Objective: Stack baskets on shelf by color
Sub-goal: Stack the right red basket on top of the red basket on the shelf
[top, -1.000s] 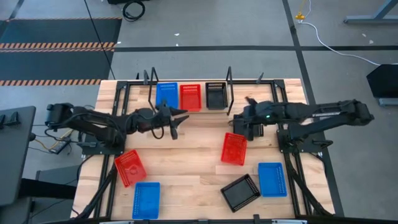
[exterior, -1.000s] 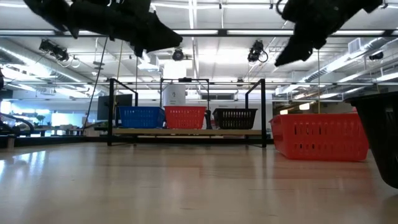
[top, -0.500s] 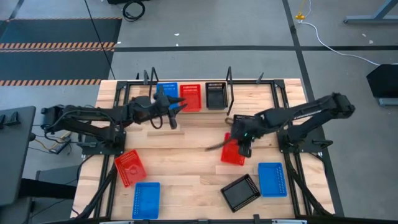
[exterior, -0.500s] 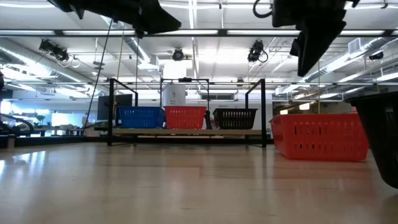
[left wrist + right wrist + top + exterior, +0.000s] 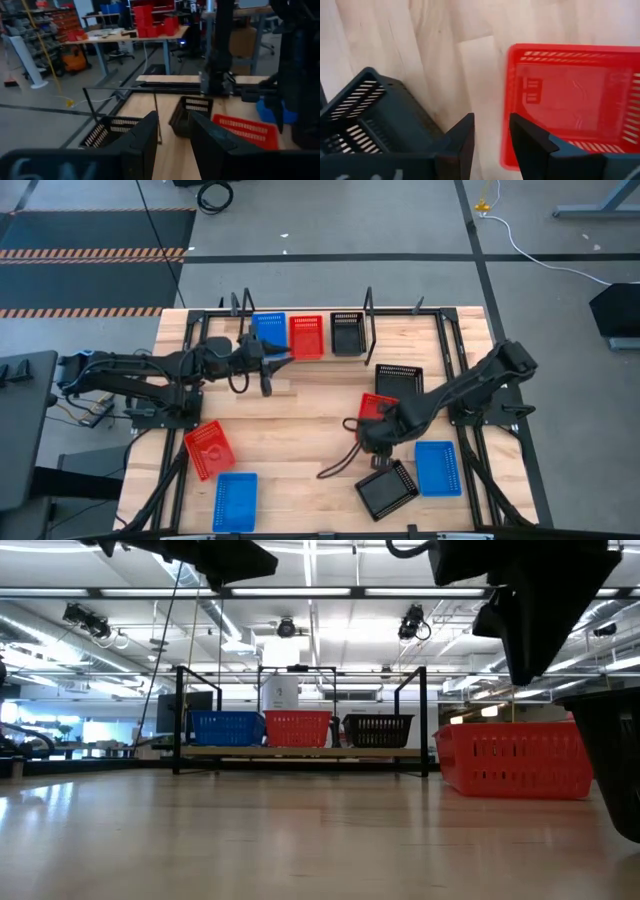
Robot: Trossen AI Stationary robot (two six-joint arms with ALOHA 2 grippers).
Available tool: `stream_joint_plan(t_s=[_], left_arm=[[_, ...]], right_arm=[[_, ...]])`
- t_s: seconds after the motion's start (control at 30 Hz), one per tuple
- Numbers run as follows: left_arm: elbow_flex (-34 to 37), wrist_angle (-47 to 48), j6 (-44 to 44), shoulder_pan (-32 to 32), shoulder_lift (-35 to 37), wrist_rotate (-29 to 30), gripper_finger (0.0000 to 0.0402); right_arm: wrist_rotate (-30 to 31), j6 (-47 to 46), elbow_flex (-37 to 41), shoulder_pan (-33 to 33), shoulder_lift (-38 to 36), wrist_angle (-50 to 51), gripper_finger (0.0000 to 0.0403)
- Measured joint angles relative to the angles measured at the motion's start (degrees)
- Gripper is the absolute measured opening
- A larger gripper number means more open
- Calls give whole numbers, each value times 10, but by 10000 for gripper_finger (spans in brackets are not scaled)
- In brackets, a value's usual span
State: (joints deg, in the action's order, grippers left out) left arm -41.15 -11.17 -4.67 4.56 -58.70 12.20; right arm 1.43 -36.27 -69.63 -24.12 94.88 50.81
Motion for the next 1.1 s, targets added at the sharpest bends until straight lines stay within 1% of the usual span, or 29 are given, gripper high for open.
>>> stream_joint_plan(t_s=[0.13, 0.3, 0.37, 0.47, 0.57, 0.7, 0.8, 0.9, 1.1], left_arm=[[0, 38, 15, -17, 0, 0, 117], [0, 127, 43, -45, 0, 1, 117], [0, 162, 54, -55, 0, 2, 117], [0, 178, 56, -67, 2, 16, 117], [0, 175, 51, -74, 8, 24, 117], [0, 175, 44, -75, 16, 24, 117], [0, 188, 44, -80, 24, 24, 117], [0, 187, 45, -84, 29, 24, 117], [0, 177, 40, -89, 30, 45, 117]], right_arm=[[3, -16, -4, -14, 27, 6, 166], [46, -37, -4, -17, 54, 29, 221], [50, -40, -4, -14, 60, 33, 238], [45, -47, -4, -7, 70, 30, 251], [45, -60, -4, -4, 90, 24, 249], [43, -61, -4, -4, 122, 8, 230], [43, -53, -3, -4, 137, 6, 204], [46, -27, -3, -4, 139, 7, 165], [46, -17, -4, 1, 131, -2, 66]])
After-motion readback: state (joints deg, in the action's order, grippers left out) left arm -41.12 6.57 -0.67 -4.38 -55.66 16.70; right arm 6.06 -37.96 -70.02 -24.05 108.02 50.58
